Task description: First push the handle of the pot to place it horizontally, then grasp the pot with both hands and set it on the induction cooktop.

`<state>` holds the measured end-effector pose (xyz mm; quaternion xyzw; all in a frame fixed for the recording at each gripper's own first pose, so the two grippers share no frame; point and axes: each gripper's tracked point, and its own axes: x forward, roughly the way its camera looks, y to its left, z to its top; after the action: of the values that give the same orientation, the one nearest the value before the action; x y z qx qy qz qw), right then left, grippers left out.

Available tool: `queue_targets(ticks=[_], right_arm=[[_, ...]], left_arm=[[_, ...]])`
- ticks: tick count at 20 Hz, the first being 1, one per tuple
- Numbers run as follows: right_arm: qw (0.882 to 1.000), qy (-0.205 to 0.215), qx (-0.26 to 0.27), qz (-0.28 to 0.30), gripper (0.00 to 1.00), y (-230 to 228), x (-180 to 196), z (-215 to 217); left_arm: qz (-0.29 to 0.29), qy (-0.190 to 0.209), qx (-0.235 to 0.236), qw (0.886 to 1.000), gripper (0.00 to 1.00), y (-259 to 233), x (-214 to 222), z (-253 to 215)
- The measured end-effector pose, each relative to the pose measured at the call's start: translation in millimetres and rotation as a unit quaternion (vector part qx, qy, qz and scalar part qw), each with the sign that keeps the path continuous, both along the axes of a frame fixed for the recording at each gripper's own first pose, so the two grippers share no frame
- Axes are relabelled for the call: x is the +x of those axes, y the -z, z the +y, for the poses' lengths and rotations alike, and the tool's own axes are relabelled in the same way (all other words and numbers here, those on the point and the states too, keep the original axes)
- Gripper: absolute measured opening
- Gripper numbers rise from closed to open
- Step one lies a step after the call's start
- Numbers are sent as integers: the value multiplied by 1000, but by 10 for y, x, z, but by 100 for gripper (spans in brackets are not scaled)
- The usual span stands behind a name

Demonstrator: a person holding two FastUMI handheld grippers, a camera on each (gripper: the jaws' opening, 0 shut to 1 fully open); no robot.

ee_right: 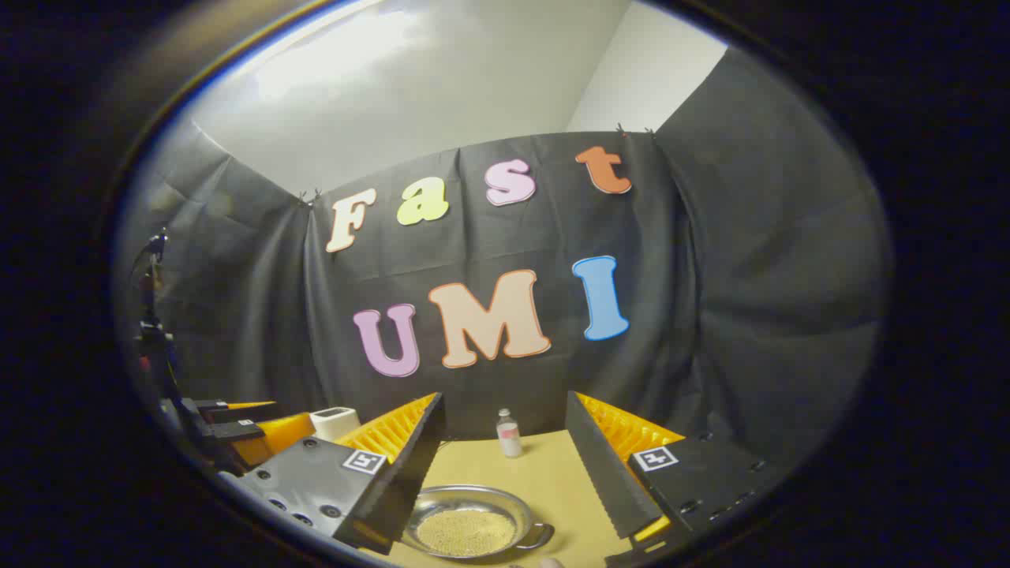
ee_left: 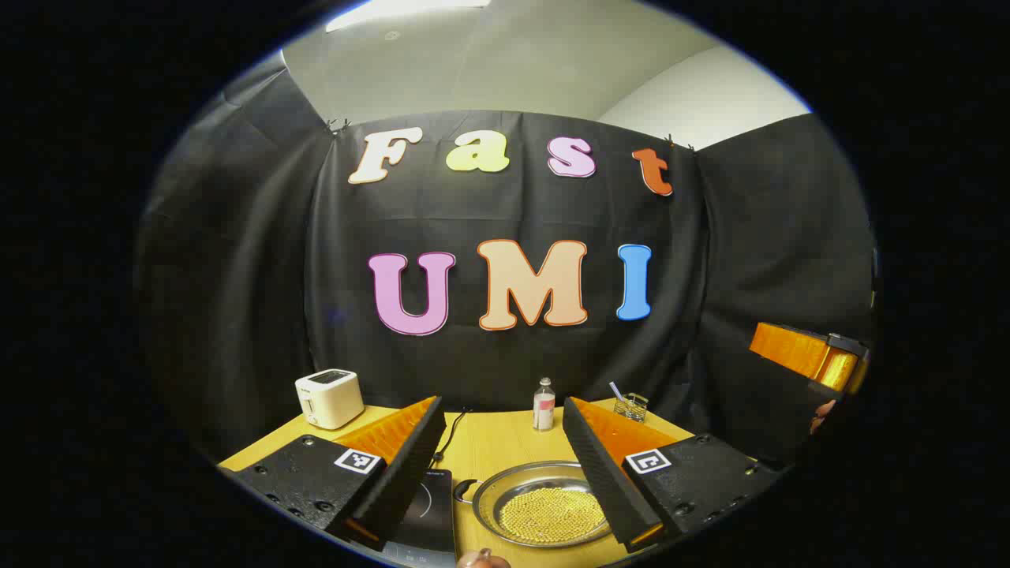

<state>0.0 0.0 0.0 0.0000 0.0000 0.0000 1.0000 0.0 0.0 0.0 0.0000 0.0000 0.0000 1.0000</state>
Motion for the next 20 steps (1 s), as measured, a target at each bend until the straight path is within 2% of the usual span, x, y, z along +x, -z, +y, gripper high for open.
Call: queue_targets(ticks=[7, 8, 11, 12, 20], right_arm=[[996, -44, -78, 18, 93, 141, -22, 235], [995, -50, -81, 17, 97, 136, -28, 279], [995, -56, -77, 17, 96, 134, -12, 318], [995, -56, -76, 18, 99, 149, 2, 303], [995, -47, -79, 30, 96, 222, 22, 312]], left_arm=[[3, -7, -2, 1000, 97, -8, -35, -43], [2, -8, -3, 1000, 97, -1, -32, -34], [2, -13, 0, 1000, 97, -14, -36, -7], [2, -13, 0, 1000, 95, -6, -41, -5], [0, -13, -3, 1000, 97, -12, -32, 29]])
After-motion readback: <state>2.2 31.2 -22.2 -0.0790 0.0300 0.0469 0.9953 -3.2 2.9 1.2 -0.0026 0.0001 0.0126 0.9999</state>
